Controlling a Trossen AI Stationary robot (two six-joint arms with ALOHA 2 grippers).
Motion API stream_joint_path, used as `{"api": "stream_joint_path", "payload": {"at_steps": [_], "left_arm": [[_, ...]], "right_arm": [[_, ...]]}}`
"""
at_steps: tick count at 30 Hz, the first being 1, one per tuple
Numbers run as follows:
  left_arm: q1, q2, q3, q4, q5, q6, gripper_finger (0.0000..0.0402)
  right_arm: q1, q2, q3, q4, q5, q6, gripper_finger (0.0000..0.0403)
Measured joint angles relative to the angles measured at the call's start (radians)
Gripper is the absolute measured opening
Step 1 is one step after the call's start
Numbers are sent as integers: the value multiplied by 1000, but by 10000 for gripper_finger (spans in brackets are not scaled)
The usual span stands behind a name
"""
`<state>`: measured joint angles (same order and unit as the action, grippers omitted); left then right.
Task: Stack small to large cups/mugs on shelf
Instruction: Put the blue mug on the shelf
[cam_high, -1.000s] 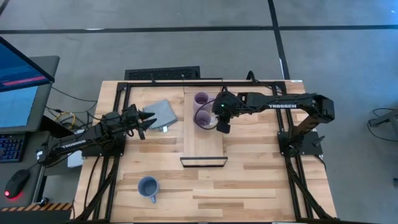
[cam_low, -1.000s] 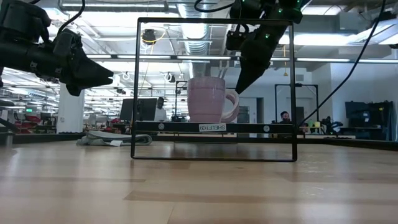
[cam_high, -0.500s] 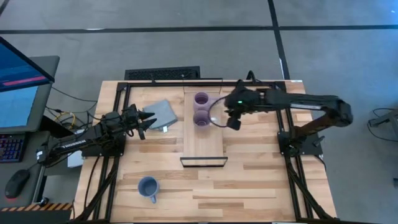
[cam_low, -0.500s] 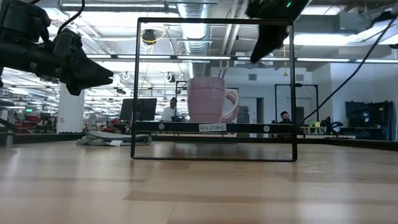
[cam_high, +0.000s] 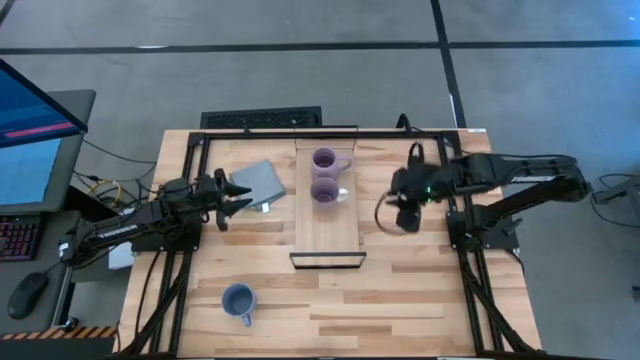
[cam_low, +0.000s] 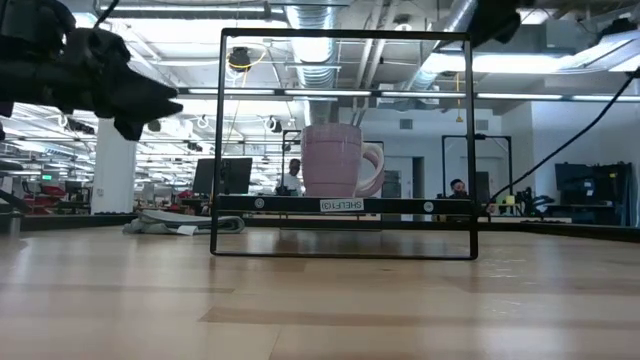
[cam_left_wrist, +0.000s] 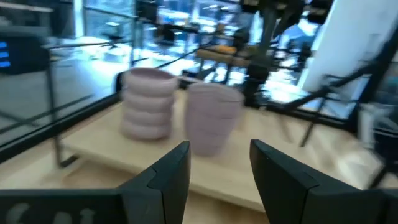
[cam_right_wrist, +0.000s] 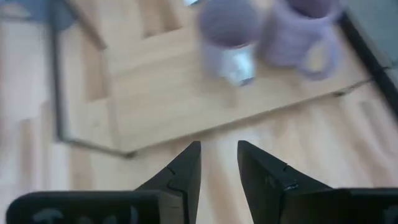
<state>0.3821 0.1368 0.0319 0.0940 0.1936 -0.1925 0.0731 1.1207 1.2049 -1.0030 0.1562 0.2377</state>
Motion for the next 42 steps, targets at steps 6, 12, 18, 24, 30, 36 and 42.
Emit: {"api": "stream_joint_path", "payload": {"at_steps": [6,12,18,24,30,36,42], "left_arm": [[0,0,2,78,55,-12,158],[0,0,3,98,73,-26,158],[0,0,4,98,74,-39,158],[0,0,5,98,72,-40,158],[0,0,5,98,64,-25,158],[0,0,5,98,55,1,158],[0,0,6,98,55,5,158]], "right_arm": [[163,37,-62,71,175,18,127],[241,-61,-271,223,294,50,127],[199,-234,-477,440,294,-41,127],[66,-367,-633,693,278,-252,127],[-118,-468,-753,780,120,-298,127],[-231,-569,-879,894,20,-291,127],[-259,-657,-987,997,-2,-268,127]]}}
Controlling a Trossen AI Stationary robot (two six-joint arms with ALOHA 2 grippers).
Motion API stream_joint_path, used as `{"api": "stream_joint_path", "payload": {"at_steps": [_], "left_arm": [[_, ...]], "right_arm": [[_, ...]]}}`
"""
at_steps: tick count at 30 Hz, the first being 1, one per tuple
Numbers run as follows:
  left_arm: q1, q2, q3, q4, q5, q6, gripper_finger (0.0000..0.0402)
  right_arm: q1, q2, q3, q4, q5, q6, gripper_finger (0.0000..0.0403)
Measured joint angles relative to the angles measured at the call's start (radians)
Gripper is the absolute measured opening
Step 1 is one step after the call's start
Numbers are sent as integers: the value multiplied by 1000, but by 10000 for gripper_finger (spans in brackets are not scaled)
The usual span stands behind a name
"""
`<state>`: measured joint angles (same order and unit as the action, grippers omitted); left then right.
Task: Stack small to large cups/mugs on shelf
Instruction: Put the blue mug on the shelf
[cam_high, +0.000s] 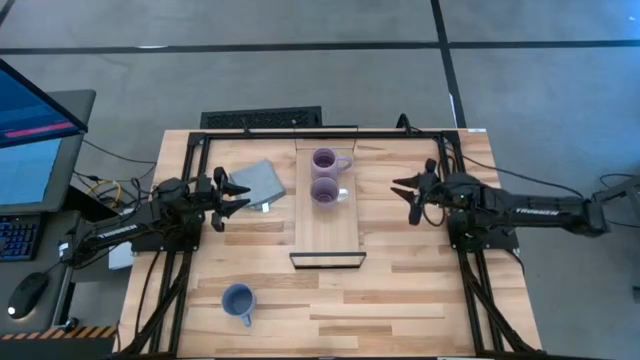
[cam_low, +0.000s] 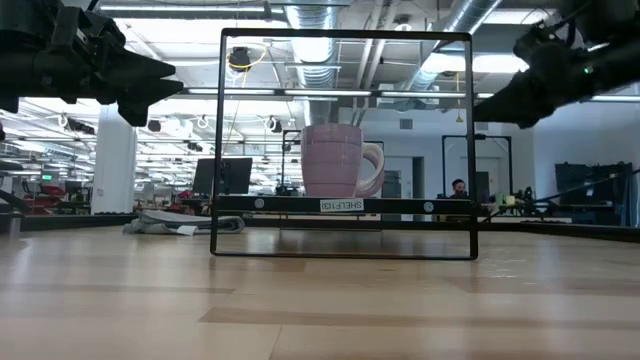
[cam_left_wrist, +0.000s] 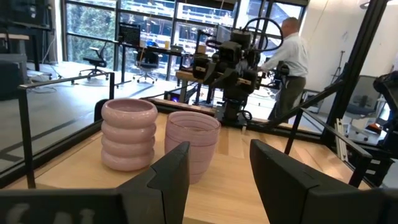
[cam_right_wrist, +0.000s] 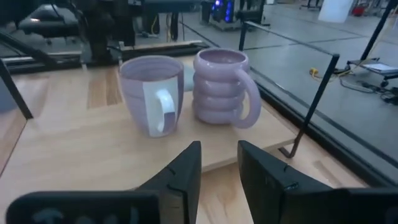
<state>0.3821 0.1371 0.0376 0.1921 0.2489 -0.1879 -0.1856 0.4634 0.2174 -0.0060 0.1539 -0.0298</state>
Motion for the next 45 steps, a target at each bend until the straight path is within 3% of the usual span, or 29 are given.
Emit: {"api": "stream_joint_path", "payload": {"at_steps": [6,16,23,28,32,36,40,45], "left_arm": [[0,0,44,-42,37,1,158],[-18,0,324,-404,97,82,158],[-103,0,462,-581,139,42,158],[-189,14,476,-666,135,-26,158],[-269,102,476,-659,109,-65,158],[-371,232,499,-667,49,-51,158],[-501,358,566,-714,-89,-67,158],[-707,521,697,-911,-373,-221,158]], "right_arm": [[20,-58,-82,52,0,53,127],[70,-100,-174,185,1,56,127],[71,-99,-198,202,4,76,127],[64,-99,-199,202,7,83,127],[64,-99,-199,202,8,91,127],[64,-99,-199,202,11,134,127],[64,-99,-199,202,12,154,127],[64,-99,-199,201,12,155,127]]}}
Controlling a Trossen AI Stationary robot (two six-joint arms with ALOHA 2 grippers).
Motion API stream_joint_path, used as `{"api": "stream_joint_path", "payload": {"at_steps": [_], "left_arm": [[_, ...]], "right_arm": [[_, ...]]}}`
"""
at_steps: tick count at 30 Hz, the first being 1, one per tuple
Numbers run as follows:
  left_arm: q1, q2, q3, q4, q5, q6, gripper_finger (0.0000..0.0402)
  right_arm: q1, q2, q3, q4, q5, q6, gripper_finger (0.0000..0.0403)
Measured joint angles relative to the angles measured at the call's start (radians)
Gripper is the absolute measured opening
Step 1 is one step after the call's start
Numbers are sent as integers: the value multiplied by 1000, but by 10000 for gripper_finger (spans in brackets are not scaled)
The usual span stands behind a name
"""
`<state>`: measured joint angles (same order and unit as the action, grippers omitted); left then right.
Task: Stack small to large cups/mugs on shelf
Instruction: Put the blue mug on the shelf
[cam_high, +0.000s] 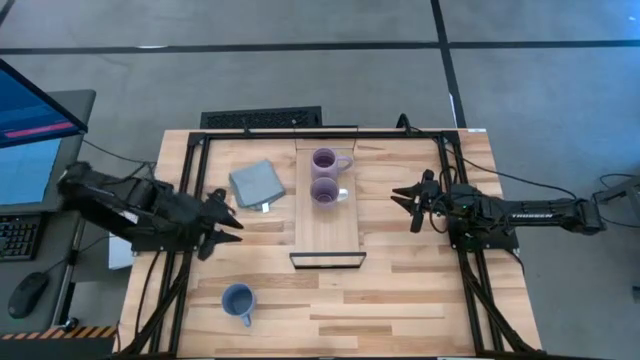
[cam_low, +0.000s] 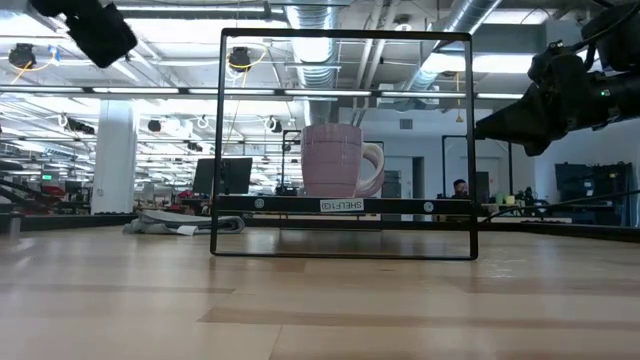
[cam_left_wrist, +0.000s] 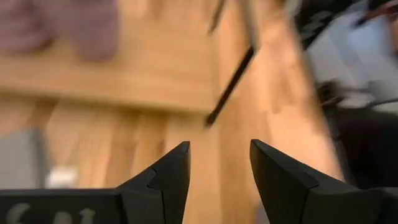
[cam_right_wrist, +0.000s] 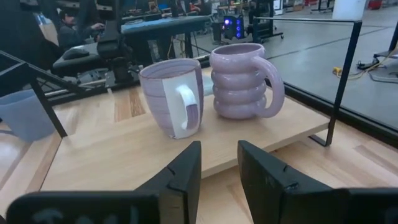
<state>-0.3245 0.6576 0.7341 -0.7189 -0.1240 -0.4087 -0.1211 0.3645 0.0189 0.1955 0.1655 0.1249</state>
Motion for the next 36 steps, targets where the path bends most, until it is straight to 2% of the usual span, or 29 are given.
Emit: {"api": "stream_joint_path", "payload": {"at_steps": [4,7,10,16,22,36], "left_arm": [[-164,136,79,-125,-152,-196,158],[-263,219,112,-139,-200,-312,158],[-320,284,129,-140,-203,-464,158],[-362,369,131,-149,-98,-691,158],[-365,440,131,-153,-9,-730,158],[-366,554,131,-142,107,-807,158]], "right_arm": [[0,0,0,0,0,0,127],[0,0,0,-2,0,-1,127],[0,1,0,-7,0,-1,127],[0,1,0,-23,0,-3,127],[0,1,0,-47,0,-20,127],[0,1,0,-46,0,-19,127]]}}
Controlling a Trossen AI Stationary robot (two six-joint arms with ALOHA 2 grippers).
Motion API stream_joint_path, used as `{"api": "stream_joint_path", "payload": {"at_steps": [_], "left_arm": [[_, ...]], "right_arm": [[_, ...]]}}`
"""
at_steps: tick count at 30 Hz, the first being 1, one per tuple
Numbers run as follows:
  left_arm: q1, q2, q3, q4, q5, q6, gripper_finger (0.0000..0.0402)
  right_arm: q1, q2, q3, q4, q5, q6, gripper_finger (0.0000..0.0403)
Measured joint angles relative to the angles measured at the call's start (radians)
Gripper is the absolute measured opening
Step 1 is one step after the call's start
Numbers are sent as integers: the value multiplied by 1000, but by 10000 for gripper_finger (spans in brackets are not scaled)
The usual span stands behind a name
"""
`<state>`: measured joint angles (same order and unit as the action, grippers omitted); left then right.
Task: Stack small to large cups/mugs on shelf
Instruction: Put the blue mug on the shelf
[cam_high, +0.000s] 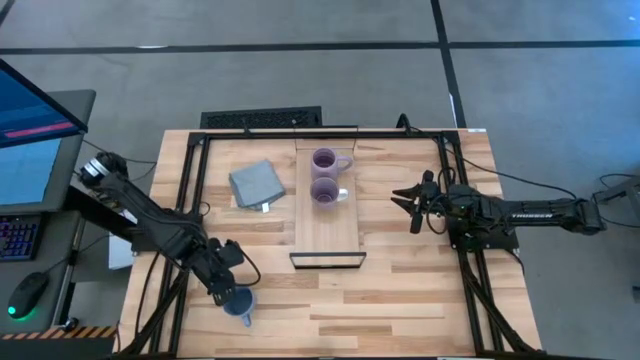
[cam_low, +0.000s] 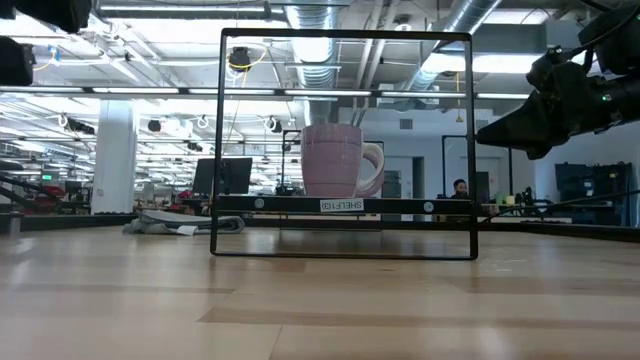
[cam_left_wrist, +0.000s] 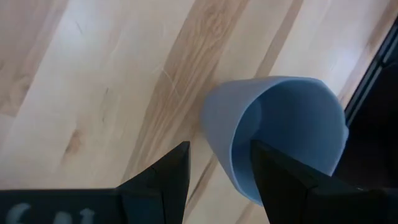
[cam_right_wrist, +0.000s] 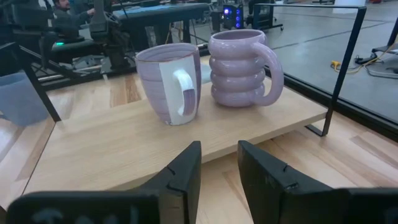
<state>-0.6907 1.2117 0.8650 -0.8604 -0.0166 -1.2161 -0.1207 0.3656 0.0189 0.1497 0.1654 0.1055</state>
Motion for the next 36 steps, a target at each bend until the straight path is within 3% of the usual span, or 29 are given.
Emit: {"api": "stream_joint_path", "payload": {"at_steps": [14,29,36], "left_arm": [[8,89,-1,13,57,9,158],[45,91,-1,16,22,282,158],[45,92,-1,13,18,244,158]], "right_arm": [[0,0,0,0,0,0,127],[0,0,0,-16,0,0,127],[0,0,0,-18,0,0,127]]}}
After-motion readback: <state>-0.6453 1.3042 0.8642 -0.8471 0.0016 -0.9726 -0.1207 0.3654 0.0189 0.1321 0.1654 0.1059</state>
